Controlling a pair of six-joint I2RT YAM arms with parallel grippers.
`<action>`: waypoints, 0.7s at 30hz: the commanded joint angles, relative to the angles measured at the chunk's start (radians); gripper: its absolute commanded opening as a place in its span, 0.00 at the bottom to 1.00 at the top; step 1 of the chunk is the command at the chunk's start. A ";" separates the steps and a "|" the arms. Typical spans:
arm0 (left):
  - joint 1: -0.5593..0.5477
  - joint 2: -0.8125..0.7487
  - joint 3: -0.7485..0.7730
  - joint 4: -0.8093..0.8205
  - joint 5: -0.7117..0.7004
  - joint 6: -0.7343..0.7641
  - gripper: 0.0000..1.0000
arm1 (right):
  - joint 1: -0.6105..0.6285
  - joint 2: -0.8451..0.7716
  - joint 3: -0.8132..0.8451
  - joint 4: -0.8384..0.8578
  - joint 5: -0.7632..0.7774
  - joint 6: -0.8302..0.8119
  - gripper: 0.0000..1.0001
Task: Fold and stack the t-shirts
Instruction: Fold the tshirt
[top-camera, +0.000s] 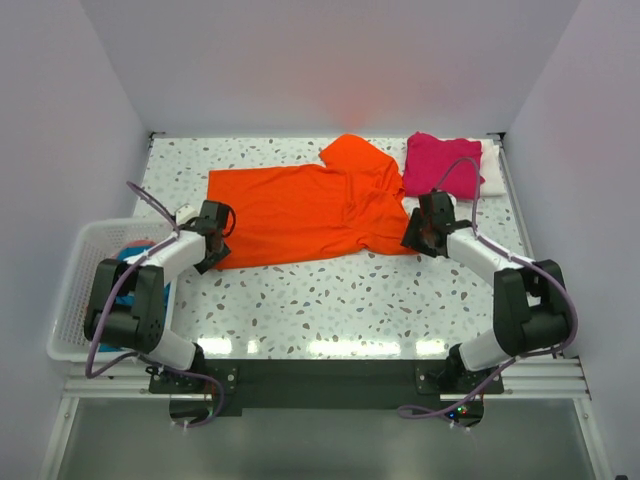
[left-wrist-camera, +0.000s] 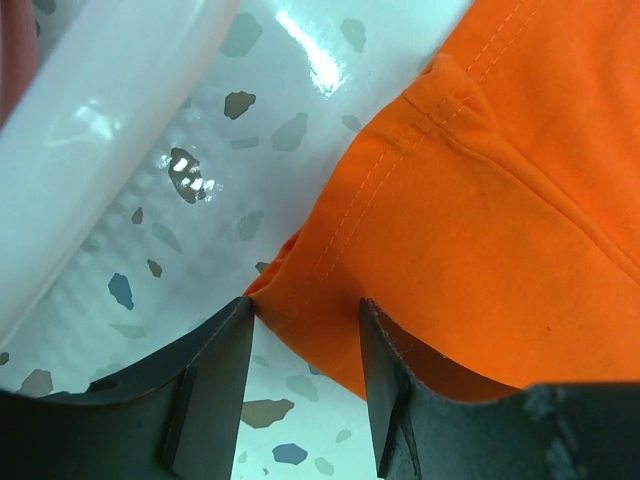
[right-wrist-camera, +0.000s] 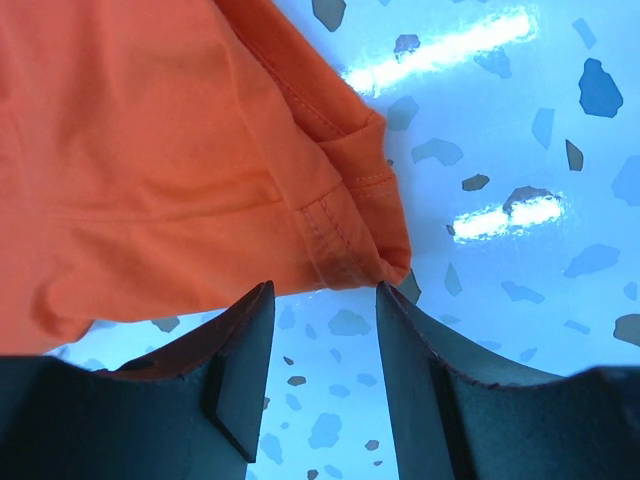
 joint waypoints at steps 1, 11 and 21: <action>0.028 0.067 0.007 -0.022 -0.032 -0.035 0.50 | -0.003 0.022 -0.012 0.058 0.052 -0.004 0.47; 0.028 0.113 0.036 -0.034 -0.038 -0.015 0.31 | -0.020 0.039 -0.007 0.065 0.079 0.005 0.31; 0.028 0.107 0.065 -0.054 -0.042 0.010 0.12 | -0.061 0.016 -0.027 0.060 0.064 0.002 0.11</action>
